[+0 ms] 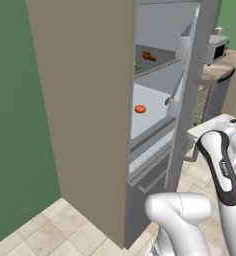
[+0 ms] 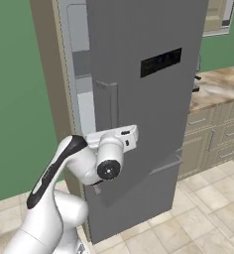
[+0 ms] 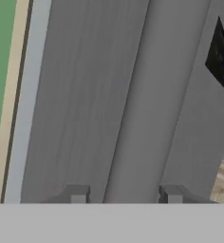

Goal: Gather the squash and mushroom from the fridge and place them on a tray on the dining counter. Then gather the chicken drumstick and fish from the fridge and place them on the other tray.

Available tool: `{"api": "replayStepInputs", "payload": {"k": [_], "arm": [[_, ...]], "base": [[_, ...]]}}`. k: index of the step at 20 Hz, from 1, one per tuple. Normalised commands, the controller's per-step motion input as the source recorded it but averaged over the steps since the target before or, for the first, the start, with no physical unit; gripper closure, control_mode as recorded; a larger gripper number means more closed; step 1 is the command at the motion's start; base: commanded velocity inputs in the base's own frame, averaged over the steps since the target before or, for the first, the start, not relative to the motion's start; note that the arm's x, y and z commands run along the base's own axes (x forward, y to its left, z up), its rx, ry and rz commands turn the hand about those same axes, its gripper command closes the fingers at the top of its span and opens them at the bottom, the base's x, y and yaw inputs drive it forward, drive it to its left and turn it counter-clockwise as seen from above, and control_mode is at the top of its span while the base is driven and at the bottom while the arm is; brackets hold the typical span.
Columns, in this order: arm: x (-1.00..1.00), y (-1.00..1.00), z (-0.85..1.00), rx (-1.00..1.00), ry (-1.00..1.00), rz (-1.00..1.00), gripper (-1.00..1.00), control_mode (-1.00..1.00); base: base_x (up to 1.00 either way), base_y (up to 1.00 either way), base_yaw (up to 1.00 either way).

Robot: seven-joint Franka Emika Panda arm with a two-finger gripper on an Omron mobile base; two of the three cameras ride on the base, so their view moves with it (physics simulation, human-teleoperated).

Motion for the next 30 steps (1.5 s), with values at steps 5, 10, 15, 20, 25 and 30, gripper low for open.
{"api": "replayStepInputs", "payload": {"k": [5,10,15,20,25,30], "arm": [[-0.49,-0.67,0.03,0.03,0.03,-0.02,-1.0,-1.0],[-0.59,-0.3,0.01,0.0,0.0,0.0,-1.0,-1.0],[-0.51,-0.27,0.2,0.0,-0.02,0.0,-1.0,-1.0],[-0.01,-0.47,0.04,0.0,0.0,0.0,-1.0,-1.0],[0.0,-0.59,-0.03,0.0,0.0,0.0,-1.0,-1.0],[-0.64,-0.13,0.03,0.0,-0.13,-0.02,-1.0,-1.0]], "base": [[0.0,0.0,0.0],[0.0,0.0,0.0],[0.0,0.0,0.0],[0.0,0.0,0.0],[0.0,0.0,0.0],[0.0,0.0,0.0]]}}
